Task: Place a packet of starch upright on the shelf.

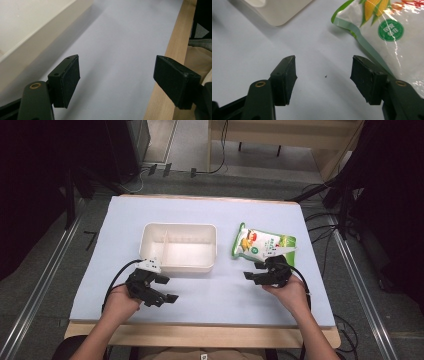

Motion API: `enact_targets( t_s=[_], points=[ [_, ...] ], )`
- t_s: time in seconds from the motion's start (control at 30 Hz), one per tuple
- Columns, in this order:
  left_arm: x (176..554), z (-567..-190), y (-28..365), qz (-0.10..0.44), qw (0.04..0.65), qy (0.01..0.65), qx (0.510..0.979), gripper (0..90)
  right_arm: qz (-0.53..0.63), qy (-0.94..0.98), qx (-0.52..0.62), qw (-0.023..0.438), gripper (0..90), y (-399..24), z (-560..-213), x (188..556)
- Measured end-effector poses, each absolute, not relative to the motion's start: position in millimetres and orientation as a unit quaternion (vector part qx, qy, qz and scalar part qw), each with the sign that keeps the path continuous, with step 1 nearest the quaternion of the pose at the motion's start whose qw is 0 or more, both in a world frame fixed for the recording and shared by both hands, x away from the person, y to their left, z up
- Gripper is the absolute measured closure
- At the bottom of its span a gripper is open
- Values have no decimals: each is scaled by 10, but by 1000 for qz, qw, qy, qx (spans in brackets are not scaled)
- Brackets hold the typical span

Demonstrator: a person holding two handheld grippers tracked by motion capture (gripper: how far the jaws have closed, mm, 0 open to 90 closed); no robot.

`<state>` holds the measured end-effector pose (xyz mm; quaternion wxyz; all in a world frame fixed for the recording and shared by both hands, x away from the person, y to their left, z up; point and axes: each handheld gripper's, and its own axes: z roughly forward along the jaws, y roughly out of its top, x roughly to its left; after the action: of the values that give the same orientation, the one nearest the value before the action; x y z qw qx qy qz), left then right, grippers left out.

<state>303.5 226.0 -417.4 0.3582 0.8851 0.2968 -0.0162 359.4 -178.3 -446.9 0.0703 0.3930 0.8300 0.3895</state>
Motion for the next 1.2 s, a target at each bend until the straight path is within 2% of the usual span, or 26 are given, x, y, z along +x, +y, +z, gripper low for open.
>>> enact_targets(
  t_s=[0.23,0.53,0.83,0.87,0.93,0.97,1.0,1.03,1.1,1.13,1.2],
  points=[
    [3031,-4179,2246,-16,356,291,888,222,390,824,403,75,431,-1802,-4452,3603],
    [3024,-4175,2251,-16,358,292,887,223,387,820,415,77,438,-1845,-4465,3625],
    [3023,-4172,2260,-18,361,287,887,224,384,816,421,93,534,-1886,-4480,3684],
    [3024,-4172,2262,-18,362,287,887,224,385,814,422,105,574,-1901,-4484,3724],
    [3027,-4172,2265,-17,361,288,887,225,385,812,424,108,590,-1908,-4489,3747],
    [3029,-4172,2263,-17,359,289,887,225,381,808,437,104,657,-1925,-4503,3794],
    [3029,-4172,2263,-17,359,289,887,226,381,808,437,104,657,-1925,-4503,3794],
    [3028,-4174,2261,-17,358,289,887,226,383,806,442,97,731,-1926,-4521,3825],
    [3029,-4176,2259,-17,359,288,888,226,382,807,440,97,761,-1916,-4530,3839],
    [3029,-4176,2258,-17,358,288,888,226,376,811,439,93,826,-1882,-4551,3879],
    [3027,-4172,2263,-16,356,289,888,227,371,813,440,90,845,-1857,-4567,3899]
  ],
)
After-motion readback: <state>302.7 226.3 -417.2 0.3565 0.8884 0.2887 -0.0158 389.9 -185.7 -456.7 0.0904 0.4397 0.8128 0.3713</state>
